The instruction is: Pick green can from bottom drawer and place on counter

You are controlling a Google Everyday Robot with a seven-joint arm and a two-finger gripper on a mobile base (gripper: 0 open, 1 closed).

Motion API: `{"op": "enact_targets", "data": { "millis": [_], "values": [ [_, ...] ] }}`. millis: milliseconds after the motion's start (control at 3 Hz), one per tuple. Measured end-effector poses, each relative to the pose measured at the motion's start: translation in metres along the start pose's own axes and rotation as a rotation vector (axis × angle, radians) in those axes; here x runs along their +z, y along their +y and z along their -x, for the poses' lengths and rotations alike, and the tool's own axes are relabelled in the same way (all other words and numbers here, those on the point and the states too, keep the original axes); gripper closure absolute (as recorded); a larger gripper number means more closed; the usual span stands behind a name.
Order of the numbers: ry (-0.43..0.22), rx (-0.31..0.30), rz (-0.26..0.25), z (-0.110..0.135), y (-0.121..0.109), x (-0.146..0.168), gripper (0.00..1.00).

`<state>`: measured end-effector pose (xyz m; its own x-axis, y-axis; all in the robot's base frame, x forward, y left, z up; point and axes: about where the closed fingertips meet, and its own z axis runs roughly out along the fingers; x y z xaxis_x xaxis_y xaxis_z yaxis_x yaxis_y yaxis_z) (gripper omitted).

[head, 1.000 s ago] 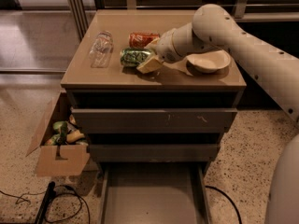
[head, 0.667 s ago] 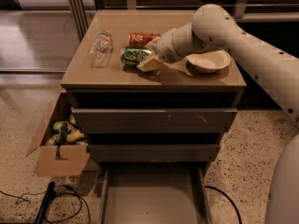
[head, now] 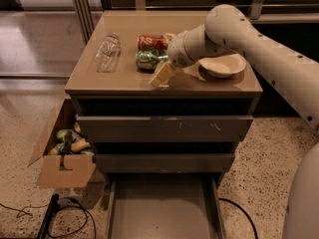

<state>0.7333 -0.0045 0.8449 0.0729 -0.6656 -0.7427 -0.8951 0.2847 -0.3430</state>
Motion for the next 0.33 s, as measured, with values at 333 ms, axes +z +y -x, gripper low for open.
{"op": "enact_targets", "data": {
  "millis": [333],
  "values": [
    [0.0,0.0,0.0,0.0,0.0,0.0,0.0]
  ]
}}
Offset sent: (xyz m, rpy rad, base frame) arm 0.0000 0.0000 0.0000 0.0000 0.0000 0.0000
